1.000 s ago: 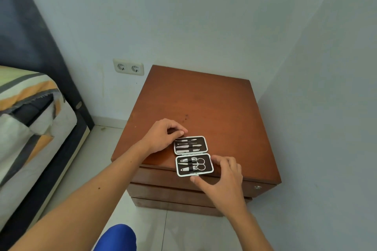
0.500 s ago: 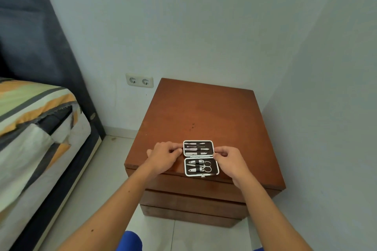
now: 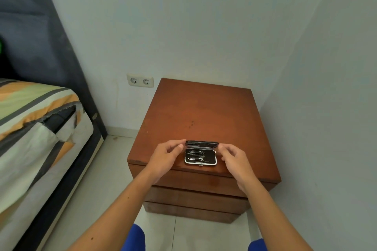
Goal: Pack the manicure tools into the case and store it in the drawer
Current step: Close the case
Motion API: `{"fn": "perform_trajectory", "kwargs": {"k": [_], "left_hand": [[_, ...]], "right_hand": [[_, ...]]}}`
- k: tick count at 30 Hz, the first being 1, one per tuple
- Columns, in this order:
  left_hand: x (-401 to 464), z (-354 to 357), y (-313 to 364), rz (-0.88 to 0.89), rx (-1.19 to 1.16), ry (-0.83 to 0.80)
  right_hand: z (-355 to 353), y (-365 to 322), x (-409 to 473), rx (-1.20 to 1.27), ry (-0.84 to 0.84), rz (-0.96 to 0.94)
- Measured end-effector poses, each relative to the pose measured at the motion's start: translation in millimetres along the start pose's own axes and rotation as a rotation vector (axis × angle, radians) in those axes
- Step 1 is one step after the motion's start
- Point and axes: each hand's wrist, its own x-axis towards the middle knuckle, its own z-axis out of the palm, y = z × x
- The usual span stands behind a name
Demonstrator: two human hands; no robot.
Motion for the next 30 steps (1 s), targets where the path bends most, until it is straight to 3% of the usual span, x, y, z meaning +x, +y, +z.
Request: {"fn": "perform_trajectory", "kwargs": {"k": [8, 17, 23, 30], "left_hand": [[-28, 10, -19, 0.109, 0.311, 0.033], [-3, 8, -14, 0.071, 0.43, 0.066], [15, 7, -16, 0.305, 0.585, 0.046], [18, 8, -38, 0.424, 0.532, 0.049]], "right_hand": [[9, 18, -25, -0.374, 0.043, -0.224], [1, 9, -11, -0.414, -0.011, -0.29], [2, 10, 6, -0.448, -0.093, -0.445], [7, 34, 8, -0.448, -0.024, -0.572]]}}
